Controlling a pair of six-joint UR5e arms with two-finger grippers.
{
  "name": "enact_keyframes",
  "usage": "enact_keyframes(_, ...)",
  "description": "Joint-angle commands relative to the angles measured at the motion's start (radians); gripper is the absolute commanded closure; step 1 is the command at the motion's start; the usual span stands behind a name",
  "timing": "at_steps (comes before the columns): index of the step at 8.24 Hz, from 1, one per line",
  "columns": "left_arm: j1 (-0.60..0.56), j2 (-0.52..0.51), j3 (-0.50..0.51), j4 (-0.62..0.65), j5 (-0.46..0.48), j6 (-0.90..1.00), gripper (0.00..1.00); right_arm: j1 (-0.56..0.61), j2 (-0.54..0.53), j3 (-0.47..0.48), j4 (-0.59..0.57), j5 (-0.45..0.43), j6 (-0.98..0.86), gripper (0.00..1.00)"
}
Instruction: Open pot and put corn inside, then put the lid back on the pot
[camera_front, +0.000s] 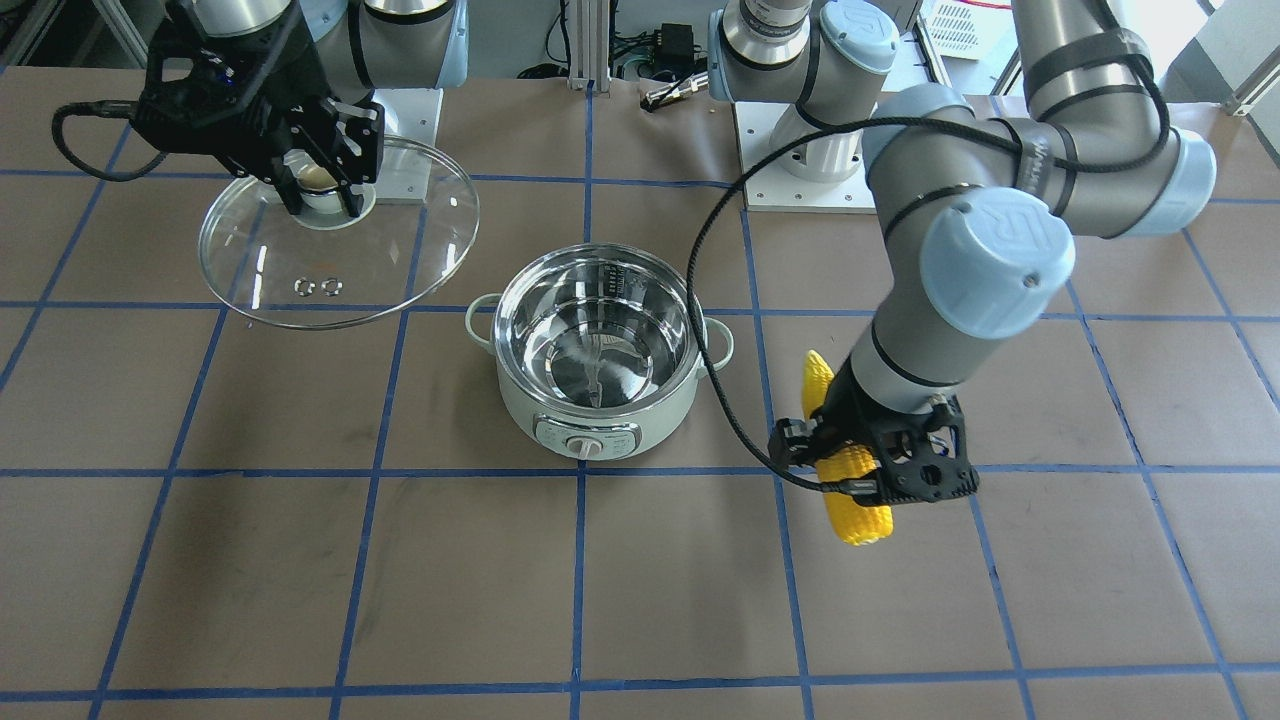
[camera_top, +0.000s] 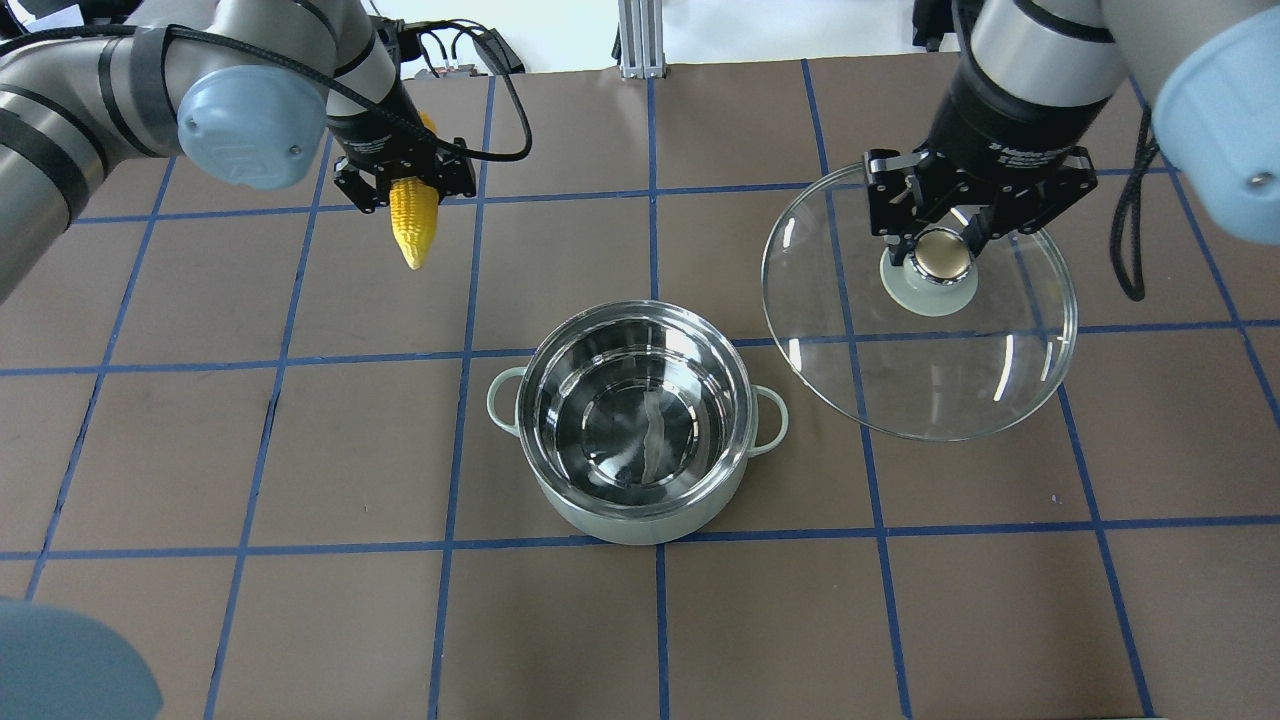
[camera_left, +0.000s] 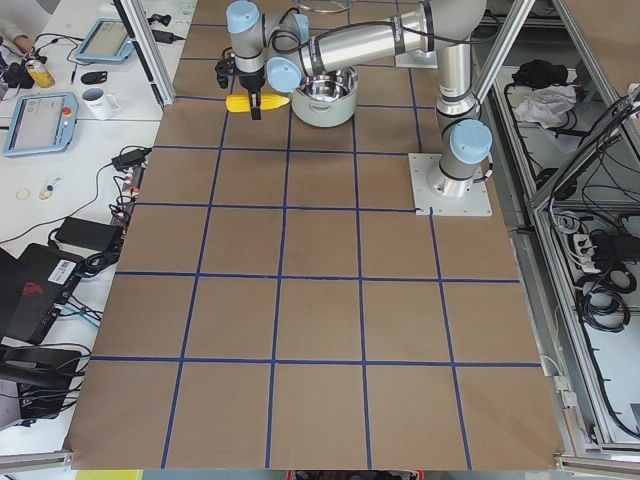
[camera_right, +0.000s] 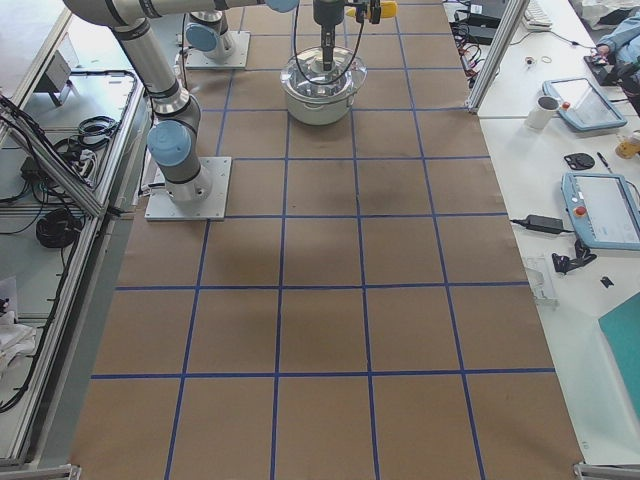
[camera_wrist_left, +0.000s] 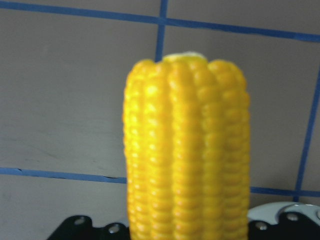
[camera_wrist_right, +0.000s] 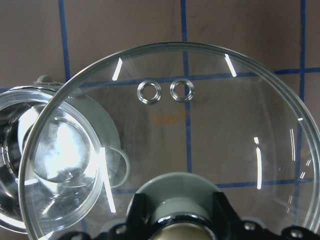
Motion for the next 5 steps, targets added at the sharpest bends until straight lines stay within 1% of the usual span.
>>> enact_keyframes(1,-0.174,0.080,-0.011,-0.074,-0.005,-0.132,1.00,-0.037,-0.025,0.001,0.035,-0.001,-0.055,0.77)
enact_keyframes(2,-0.211,0.082,-0.029,-0.088,-0.007,-0.151,1.00,-0.035,-0.025,0.002,0.037,-0.006,-0.055,0.77)
enact_keyframes(5,-0.332,0.082,-0.165,-0.071,-0.008,-0.179,1.00,-0.035,-0.024,0.004,0.045,-0.006,-0.055,0.77)
